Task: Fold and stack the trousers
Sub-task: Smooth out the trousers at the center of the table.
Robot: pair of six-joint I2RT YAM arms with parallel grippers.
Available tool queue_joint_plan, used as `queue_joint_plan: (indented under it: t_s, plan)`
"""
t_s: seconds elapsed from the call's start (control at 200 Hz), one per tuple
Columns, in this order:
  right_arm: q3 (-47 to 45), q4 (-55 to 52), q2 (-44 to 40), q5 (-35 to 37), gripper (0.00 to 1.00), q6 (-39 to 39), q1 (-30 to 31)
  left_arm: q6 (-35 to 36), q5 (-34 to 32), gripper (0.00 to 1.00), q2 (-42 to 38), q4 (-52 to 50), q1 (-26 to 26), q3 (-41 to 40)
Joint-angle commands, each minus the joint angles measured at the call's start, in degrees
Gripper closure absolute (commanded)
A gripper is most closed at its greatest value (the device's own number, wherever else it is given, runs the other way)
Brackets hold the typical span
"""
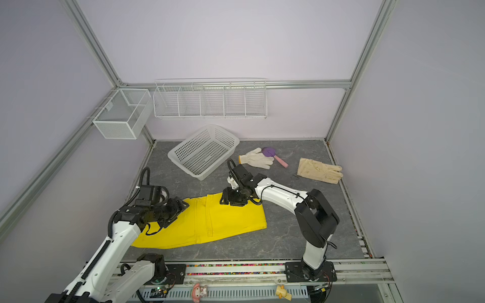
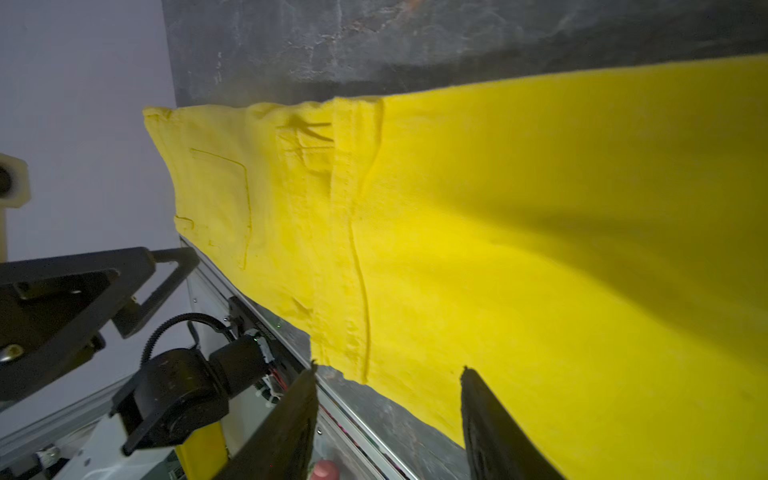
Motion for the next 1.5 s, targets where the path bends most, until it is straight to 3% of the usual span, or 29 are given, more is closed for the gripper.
queue_joint_plan:
  t_s: [0.0, 0.185, 0.575, 0.805, 1.029, 1.204, 1.334, 1.494]
  plan:
    - [-3.28, -7.35, -4.72, 5.38, 0.39, -6.68, -3.55, -4.29, -0.88, 0.33, 3.12, 5.87, -5.9, 0.08]
    - [-9.36, -10.72, -10.76, 7.47, 0.34, -10.08, -9.89, -6.56, -5.48, 0.43, 13.06, 11.07, -15.84, 2.4]
    - [-17.04, -13.29, -17.82, 7.96, 0.29, -12.54, -17.93, -8.9, -6.0, 0.58, 27.85, 19.01, -23.07, 1.57]
    - [-18.89, -12.72, -18.68, 7.64, 0.29, -12.67, -19.76, -7.93, -6.31, 1.0, 27.64, 14.56, -23.61, 5.56]
    - [-19.32, -12.42, -18.57, 7.29, 0.29, -13.38, -21.44, -7.49, -8.93, 1.0, 21.66, -1.58, -24.7, 15.11]
    - [-18.97, -11.75, -17.71, 5.87, 0.29, -13.22, -21.67, -7.84, -10.42, 1.0, 15.18, -12.16, -24.92, 15.71]
    - [-19.15, -10.14, -16.44, 4.86, 0.29, -12.41, -21.33, -8.19, -12.54, 1.0, 13.56, -10.32, -24.58, 9.46]
    - [-18.29, -9.55, -15.11, 4.68, 0.29, -11.96, -20.66, -10.78, -16.65, 1.0, 18.19, -8.08, -24.05, 6.54]
